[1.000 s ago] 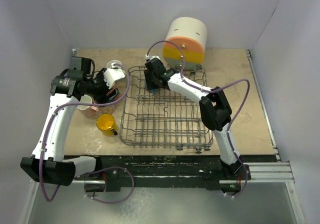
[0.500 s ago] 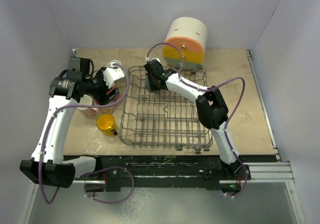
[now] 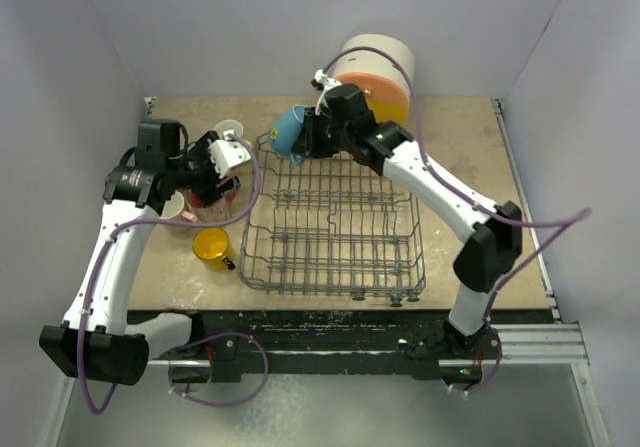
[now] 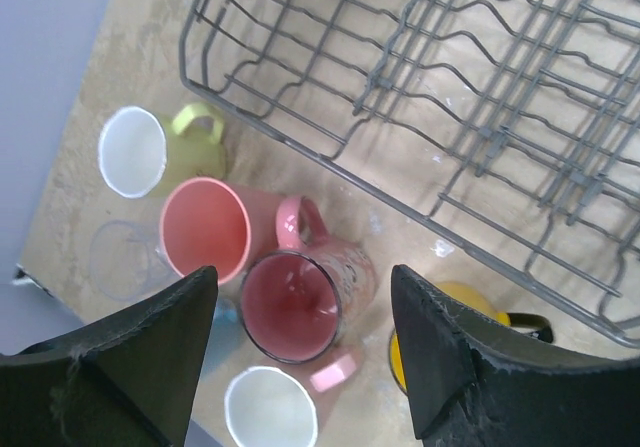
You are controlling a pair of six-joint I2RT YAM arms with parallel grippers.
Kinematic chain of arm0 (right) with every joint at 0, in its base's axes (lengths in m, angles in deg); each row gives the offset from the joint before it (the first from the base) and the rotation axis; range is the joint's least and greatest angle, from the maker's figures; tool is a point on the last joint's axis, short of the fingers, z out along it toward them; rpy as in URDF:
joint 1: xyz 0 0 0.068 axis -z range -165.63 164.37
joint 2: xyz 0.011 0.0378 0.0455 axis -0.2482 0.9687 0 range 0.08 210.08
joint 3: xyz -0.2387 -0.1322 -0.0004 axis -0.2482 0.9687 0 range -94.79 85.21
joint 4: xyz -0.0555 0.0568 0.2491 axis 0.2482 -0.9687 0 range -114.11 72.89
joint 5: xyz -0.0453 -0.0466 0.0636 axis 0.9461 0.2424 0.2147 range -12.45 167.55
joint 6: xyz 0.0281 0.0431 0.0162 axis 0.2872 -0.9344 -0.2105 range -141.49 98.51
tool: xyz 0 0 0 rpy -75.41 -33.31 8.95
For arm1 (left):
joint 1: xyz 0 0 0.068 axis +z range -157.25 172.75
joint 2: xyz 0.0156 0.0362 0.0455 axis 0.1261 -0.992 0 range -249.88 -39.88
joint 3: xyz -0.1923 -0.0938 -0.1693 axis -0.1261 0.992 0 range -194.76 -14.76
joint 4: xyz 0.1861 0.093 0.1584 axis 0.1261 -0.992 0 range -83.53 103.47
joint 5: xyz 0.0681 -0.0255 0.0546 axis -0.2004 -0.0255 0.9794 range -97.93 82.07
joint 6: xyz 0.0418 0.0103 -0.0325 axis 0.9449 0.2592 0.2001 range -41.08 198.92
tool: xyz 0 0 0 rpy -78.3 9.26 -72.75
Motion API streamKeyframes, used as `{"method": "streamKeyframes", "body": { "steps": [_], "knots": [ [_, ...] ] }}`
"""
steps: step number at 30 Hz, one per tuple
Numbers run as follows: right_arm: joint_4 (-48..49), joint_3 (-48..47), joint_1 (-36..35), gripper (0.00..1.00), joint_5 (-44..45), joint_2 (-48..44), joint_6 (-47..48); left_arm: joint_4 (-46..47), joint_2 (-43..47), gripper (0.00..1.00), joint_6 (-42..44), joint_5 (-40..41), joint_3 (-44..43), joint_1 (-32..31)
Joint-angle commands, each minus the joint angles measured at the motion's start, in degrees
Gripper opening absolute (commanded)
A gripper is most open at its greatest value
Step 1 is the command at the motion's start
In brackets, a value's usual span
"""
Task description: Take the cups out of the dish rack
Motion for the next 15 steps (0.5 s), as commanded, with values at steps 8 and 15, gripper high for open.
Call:
{"method": "streamKeyframes", "body": {
  "steps": [8,15],
  "knots": [
    [47.39,29.79,1.21,0.00,-42.63,-13.47,-33.86,12.62,5.68,0.75,9.57,-14.23,4.46,-0.14],
    [77.08,36.35,0.97,0.00,-46.57,-11.34,-57.71,4.52,6.96,0.72,11.22,-22.12,0.73,-0.14]
  ]
}}
